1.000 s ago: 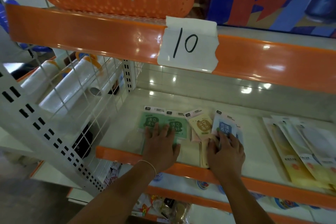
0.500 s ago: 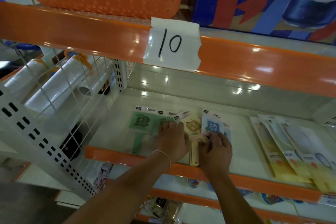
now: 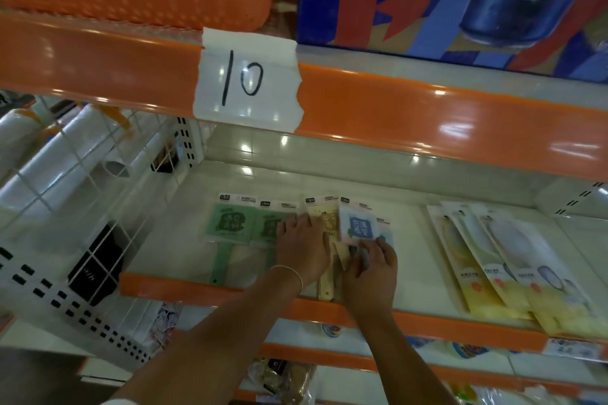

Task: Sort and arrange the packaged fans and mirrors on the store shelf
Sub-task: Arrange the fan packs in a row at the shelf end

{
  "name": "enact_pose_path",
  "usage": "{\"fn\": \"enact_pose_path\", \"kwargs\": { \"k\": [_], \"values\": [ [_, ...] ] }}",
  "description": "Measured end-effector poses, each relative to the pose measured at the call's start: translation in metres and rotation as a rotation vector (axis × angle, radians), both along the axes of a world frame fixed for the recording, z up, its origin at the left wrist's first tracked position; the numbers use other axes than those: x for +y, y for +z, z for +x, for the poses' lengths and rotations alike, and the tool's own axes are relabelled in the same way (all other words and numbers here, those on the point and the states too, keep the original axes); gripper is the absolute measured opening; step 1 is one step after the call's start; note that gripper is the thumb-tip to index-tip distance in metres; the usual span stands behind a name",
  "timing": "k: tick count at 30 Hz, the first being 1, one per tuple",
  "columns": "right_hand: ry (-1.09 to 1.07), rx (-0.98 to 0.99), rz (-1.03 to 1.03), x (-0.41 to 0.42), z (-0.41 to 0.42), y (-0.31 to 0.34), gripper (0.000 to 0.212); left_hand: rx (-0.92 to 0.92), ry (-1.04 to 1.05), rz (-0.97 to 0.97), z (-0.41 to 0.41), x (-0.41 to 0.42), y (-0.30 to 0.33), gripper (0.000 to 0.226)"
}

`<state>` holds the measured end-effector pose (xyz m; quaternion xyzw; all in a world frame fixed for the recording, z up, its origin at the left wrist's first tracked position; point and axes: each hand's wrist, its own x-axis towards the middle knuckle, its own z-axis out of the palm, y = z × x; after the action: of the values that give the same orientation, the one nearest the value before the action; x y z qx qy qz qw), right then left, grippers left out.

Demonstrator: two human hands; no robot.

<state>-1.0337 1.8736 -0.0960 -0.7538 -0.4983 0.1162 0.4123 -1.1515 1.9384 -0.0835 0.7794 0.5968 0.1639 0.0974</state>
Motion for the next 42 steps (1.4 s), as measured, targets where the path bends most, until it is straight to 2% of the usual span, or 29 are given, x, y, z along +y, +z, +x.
{"fn": "enact_pose_path", "kwargs": {
  "k": [6, 16, 20, 24, 28, 35, 39, 42],
  "values": [
    [0.009, -0.036, -0.006, 0.007, 0.012, 0.001, 0.027, 0.025, -0.072, 0.020, 0.001, -0.009, -0.005, 0.046],
    [-0.019, -0.010, -0.044, 0.002, 0.034, 0.004, 0.031, 0.003, -0.110, -0.011, 0.013, -0.005, 0.005, 0.049],
    [-0.040, 0.003, 0.000, -0.003, 0.030, 0.006, 0.035, 0.066, -0.084, 0.001, 0.027, -0.014, 0.009, 0.051],
    [-0.107, 0.036, 0.004, -0.004, 0.035, 0.005, 0.038, 0.171, -0.137, 0.004, 0.036, -0.025, 0.007, 0.067],
    [-0.137, 0.034, -0.109, 0.000, 0.043, 0.005, 0.047, 0.186, -0.160, 0.007, 0.032, -0.024, 0.003, 0.065],
    [-0.079, -0.017, -0.301, -0.003, 0.053, 0.013, 0.050, 0.160, -0.148, 0.010, 0.034, -0.026, 0.002, 0.062],
    [-0.048, -0.083, -0.298, -0.004, 0.060, 0.015, 0.042, 0.136, -0.164, 0.027, 0.041, -0.029, 0.005, 0.058],
    [-0.037, -0.061, -0.273, -0.002, 0.066, 0.023, 0.039, 0.087, -0.194, 0.037, 0.047, -0.030, 0.005, 0.050]
  ]
}}
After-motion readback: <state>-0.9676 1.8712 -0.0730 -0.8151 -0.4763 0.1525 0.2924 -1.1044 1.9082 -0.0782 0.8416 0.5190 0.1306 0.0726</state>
